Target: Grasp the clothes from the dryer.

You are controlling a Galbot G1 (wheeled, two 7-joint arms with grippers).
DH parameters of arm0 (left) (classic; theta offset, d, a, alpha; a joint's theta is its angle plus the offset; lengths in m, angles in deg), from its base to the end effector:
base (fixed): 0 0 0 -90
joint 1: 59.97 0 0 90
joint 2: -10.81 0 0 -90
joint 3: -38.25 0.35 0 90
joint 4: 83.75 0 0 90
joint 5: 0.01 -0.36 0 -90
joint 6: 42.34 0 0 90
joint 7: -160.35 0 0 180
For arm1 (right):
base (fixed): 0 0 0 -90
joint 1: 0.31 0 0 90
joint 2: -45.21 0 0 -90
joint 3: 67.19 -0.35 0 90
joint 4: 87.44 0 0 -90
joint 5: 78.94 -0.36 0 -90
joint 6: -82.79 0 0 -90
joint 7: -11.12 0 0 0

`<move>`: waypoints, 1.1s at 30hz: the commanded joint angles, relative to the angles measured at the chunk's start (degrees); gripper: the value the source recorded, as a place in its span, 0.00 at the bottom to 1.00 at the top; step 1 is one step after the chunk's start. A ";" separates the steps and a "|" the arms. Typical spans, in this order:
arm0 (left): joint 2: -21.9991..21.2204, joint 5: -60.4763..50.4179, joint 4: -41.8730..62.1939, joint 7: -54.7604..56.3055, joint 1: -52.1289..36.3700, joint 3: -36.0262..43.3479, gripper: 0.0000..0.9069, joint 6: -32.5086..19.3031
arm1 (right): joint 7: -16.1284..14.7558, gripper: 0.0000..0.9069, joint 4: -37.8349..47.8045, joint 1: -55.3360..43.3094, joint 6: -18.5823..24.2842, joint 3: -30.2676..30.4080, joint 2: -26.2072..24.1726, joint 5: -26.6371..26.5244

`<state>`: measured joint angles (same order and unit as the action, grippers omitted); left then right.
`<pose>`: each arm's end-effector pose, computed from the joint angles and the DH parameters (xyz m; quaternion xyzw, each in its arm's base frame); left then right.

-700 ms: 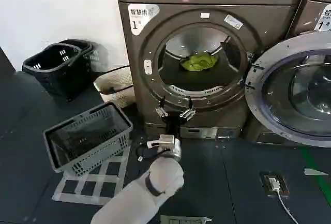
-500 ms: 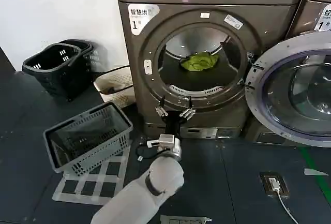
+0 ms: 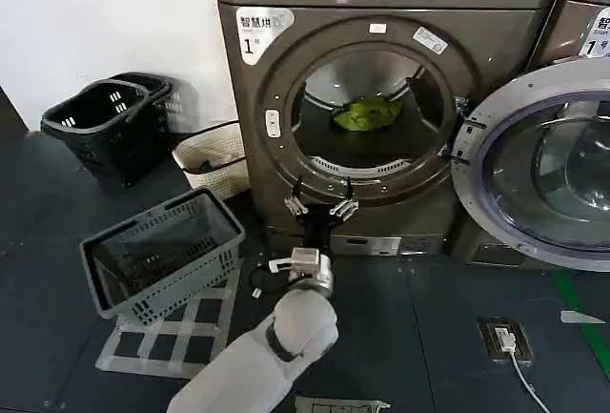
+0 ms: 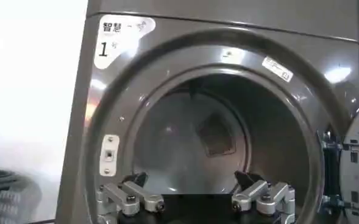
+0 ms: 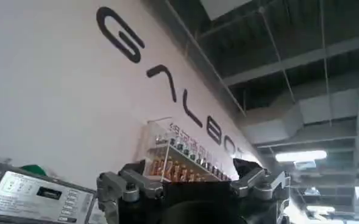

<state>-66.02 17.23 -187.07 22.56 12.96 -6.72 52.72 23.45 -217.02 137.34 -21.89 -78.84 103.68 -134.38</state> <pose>0.3296 -0.1805 -0.2299 0.0479 0.9939 -0.0355 0.0928 -0.0087 -0.2947 0.0679 0.4215 0.8438 -0.2102 0.2573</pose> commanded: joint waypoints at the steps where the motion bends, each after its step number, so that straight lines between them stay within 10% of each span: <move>1: -0.09 -0.07 0.07 -0.04 0.00 -0.14 1.00 -0.02 | -0.15 1.00 -0.07 -0.06 0.42 0.25 -0.02 -0.40; 33: -0.44 0.48 0.41 -0.16 -1.09 -0.33 1.00 0.22 | -0.67 1.00 0.62 -0.40 1.01 -0.16 -0.77 -0.98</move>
<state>-66.47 17.63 -186.60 22.36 11.84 -6.95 52.91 22.81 -216.37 136.96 -20.86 -78.96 102.90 -135.31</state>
